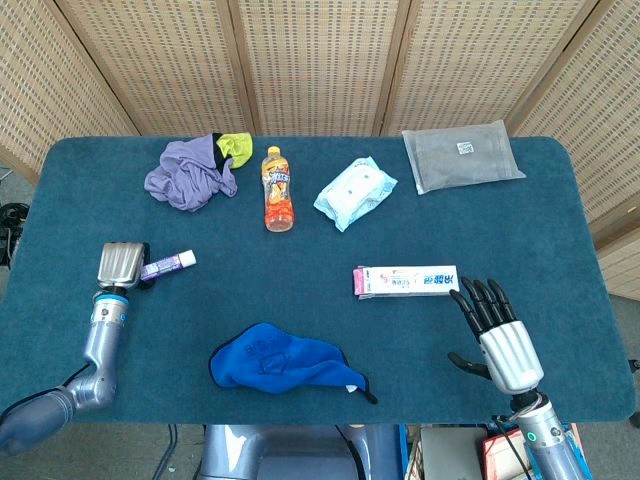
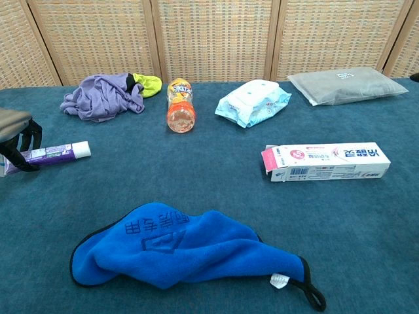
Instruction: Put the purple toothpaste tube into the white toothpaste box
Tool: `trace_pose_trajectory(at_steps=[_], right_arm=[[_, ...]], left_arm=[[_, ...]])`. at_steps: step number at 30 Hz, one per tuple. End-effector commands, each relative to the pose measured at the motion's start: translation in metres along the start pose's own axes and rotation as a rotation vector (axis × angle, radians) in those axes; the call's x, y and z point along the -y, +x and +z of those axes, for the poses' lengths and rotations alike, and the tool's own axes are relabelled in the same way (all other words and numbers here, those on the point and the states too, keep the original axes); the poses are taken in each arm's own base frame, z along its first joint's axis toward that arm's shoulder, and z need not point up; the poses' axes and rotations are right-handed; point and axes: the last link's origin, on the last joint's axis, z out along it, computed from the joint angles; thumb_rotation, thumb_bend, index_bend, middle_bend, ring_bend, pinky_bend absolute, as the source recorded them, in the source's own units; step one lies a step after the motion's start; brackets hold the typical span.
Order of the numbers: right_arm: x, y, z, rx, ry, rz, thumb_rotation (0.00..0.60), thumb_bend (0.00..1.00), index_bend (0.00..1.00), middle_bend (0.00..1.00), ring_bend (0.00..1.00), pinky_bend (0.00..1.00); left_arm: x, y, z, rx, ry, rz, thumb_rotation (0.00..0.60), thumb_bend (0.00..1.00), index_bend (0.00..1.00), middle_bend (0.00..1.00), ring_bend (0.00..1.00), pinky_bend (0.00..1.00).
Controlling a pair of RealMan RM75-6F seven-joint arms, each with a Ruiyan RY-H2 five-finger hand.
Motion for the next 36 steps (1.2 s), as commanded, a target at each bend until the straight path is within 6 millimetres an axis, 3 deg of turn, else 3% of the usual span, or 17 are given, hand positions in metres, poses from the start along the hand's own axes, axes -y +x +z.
trace_pose_trajectory(at_steps=[1, 13, 22, 29, 36], right_arm=[[0.000, 0.000, 0.000, -0.002, 0.001, 0.002, 0.600, 0.10, 0.04, 0.00, 0.00, 0.00], [0.001, -0.003, 0.002, 0.021, 0.002, 0.006, 0.600, 0.10, 0.04, 0.00, 0.00, 0.00], [0.003, -0.010, 0.010, 0.045, 0.005, 0.004, 0.600, 0.10, 0.04, 0.00, 0.00, 0.00], [0.014, -0.004, 0.035, 0.056, 0.053, -0.003, 0.600, 0.10, 0.04, 0.00, 0.00, 0.00], [0.040, 0.002, 0.084, 0.139, 0.103, -0.004, 0.600, 0.10, 0.04, 0.00, 0.00, 0.00]], left_arm=[[0.001, 0.005, -0.001, -0.031, -0.010, -0.008, 0.600, 0.26, 0.81, 0.63, 0.52, 0.49], [0.015, 0.022, -0.008, -0.099, -0.049, 0.015, 0.600, 0.26, 0.82, 0.63, 0.54, 0.50], [0.030, 0.055, -0.024, -0.203, -0.157, -0.035, 0.600, 0.26, 0.83, 0.65, 0.55, 0.51], [0.033, 0.073, -0.035, -0.265, -0.244, -0.062, 0.600, 0.26, 0.83, 0.65, 0.55, 0.51], [0.033, 0.086, -0.045, -0.311, -0.302, -0.078, 0.600, 0.26, 0.83, 0.65, 0.55, 0.51]])
